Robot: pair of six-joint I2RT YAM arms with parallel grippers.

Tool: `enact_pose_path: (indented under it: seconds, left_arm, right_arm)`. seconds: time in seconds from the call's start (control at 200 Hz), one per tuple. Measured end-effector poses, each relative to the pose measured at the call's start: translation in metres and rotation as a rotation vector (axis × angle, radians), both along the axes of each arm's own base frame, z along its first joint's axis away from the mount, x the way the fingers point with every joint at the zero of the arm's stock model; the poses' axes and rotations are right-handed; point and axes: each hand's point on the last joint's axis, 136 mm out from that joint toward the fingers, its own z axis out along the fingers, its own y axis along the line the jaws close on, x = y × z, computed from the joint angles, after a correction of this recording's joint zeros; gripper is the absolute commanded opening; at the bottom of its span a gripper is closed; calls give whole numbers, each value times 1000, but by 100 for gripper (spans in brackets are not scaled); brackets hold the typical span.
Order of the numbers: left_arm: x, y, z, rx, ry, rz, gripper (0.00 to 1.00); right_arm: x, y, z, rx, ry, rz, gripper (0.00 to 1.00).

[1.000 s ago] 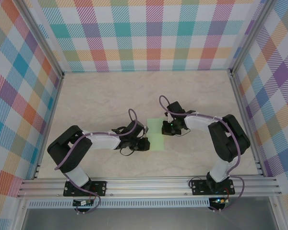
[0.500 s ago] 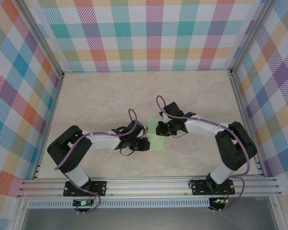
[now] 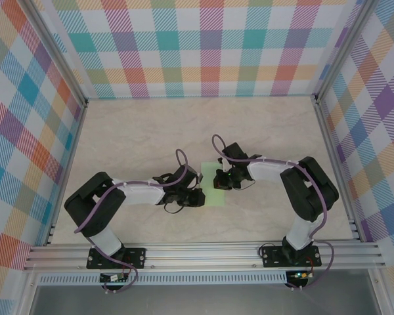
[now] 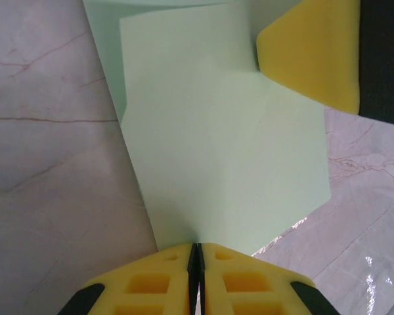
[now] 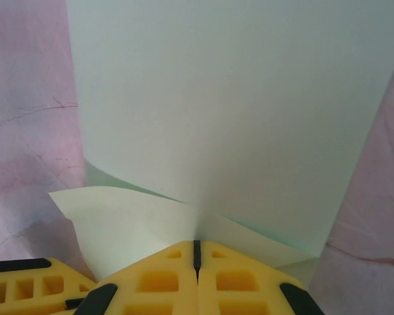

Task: Fold a paper plane with a square sheet of paper (fold left side to right side)
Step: Fold the triangle a second time at the center of the table.

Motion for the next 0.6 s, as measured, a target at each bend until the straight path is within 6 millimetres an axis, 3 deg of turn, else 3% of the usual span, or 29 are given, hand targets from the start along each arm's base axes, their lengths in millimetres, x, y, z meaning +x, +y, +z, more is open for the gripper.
enact_pose_path:
  seconds: [0.32, 0.5, 0.605]
  left_arm:
    - [-7, 9, 12, 23, 13, 3, 14]
    - [4, -18, 43, -73, -10, -34, 14]
    - [14, -33, 47, -101, -14, -54, 13]
  right_arm:
    - [-1, -1, -1, -3, -2, 15, 0]
    - [-1, -1, -1, -2, -1, 15, 0]
    - [-1, -1, -1, -2, -1, 15, 0]
